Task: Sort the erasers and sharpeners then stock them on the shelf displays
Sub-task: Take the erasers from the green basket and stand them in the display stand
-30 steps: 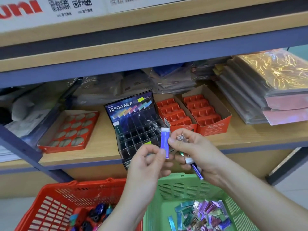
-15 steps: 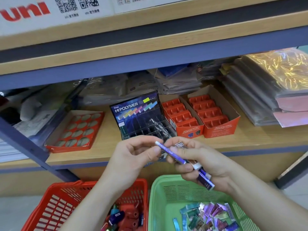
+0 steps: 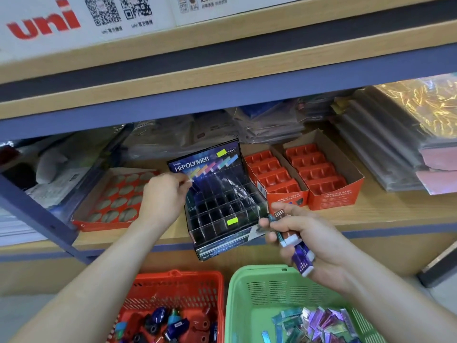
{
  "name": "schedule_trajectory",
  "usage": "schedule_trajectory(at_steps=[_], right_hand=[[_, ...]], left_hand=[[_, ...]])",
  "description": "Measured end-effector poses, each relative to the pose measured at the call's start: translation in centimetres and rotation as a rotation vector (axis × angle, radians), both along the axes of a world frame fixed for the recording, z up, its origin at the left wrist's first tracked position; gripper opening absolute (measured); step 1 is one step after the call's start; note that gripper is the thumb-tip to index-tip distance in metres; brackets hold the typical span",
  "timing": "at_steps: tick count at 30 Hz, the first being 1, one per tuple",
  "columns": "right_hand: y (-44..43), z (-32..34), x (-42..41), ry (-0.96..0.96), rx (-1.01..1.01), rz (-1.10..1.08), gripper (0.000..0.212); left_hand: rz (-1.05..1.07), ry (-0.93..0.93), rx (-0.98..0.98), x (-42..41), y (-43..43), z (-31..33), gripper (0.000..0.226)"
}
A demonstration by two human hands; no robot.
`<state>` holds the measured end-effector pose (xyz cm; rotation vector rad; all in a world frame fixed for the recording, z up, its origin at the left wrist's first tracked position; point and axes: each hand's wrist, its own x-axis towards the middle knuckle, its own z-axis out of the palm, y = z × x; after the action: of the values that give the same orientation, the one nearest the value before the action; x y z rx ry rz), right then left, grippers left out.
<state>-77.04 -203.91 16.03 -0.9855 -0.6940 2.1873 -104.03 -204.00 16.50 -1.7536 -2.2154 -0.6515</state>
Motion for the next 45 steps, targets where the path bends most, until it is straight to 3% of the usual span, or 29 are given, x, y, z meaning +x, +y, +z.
schedule_trajectory(at_steps=[5,13,18,25,28,32,34,36,40,45], right_hand=[[0.0,0.0,-0.1,0.023,0.033,0.055,0.027],[0.0,0.1,0.1,-0.024,0.099,0.063,0.040],[-0.4,0.3,0.1,-0.061,0.160,0.110,0.013],[-0.5,0.4,0.0,-0.039,0.173,0.080,0.021],[-0.5,0.6,0.0,-0.028,0.161,0.065,0.018],[-0.6,0.7,-0.1,-0.038,0.173,0.023,0.025],[-0.7,0.7,-0.2,-0.037,0.195,-0.003,0.026],[-1.0,0.6,-0.3,-0.035,0.211,-0.018,0.026],[-1.4,0.4,-0.6,-0.063,0.231,-0.021,0.026],[-1.3,0.3,-0.6,-0.151,0.228,0.004,0.017]], left_hand=[[-0.001,0.123,-0.062,-0.2,1.5,0.3,0.021],[0.003,0.151,-0.114,-0.9,1.5,0.4,0.021],[-0.018,0.159,-0.051,-0.3,1.6,-0.6,0.017],[0.021,0.114,-0.016,0.0,1.7,-2.2,0.010],[-0.005,-0.113,0.082,2.4,0.5,-0.7,0.007],[-0.195,-0.881,-0.057,8.6,-3.5,1.3,0.008],[-0.293,-1.081,-0.146,11.2,-5.5,1.3,0.007],[-0.306,-1.213,-0.175,13.0,-6.7,0.8,0.018],[-0.227,-1.400,-0.083,13.8,-7.2,0.2,0.012],[-0.213,-1.330,0.022,12.5,-7.4,0.2,0.013]])
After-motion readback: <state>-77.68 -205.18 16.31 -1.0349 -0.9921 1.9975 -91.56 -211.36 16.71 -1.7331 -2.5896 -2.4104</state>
